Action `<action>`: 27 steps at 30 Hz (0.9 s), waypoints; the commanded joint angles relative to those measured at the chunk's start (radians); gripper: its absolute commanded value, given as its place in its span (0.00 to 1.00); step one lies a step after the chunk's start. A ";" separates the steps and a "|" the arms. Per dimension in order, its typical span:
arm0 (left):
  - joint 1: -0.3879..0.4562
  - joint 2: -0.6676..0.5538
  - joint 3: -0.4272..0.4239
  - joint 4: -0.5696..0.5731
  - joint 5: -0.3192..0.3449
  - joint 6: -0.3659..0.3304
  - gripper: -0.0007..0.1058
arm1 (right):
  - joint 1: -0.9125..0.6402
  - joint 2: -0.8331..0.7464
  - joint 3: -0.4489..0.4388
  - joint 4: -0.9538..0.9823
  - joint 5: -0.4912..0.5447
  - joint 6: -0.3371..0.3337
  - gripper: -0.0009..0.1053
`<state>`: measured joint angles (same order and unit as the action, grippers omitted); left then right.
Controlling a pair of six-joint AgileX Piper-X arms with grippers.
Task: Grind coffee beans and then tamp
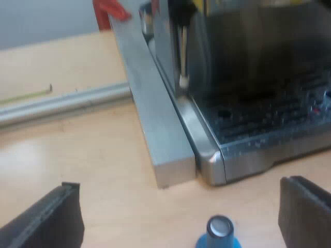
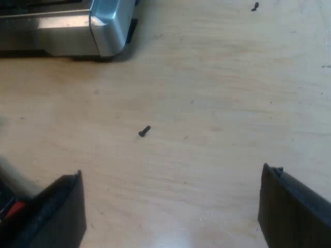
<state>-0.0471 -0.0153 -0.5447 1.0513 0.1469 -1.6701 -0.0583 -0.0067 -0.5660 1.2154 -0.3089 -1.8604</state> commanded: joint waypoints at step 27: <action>-0.001 -0.136 0.068 -0.102 0.015 -0.016 0.74 | -0.004 -0.044 0.049 -0.203 0.107 -0.022 0.68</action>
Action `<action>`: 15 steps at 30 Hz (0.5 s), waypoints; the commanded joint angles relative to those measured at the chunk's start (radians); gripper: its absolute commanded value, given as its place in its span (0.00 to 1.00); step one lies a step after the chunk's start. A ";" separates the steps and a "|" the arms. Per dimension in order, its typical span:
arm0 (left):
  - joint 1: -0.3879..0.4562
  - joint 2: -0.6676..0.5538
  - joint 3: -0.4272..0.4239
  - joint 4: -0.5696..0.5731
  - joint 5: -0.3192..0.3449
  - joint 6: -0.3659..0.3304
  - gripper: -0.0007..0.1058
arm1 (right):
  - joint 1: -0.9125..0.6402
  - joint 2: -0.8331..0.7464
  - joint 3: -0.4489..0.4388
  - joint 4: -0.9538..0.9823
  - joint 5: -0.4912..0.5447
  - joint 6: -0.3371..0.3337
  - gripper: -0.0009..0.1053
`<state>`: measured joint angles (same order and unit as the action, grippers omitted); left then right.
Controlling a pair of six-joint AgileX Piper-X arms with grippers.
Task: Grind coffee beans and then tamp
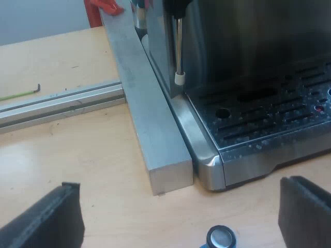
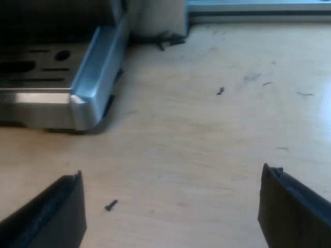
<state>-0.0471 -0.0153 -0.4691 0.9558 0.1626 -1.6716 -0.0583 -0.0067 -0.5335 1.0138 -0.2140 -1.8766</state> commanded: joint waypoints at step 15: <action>-0.001 -0.136 -0.005 -0.013 0.000 -0.014 0.74 | -0.004 -0.044 0.019 -0.008 0.024 -0.003 0.68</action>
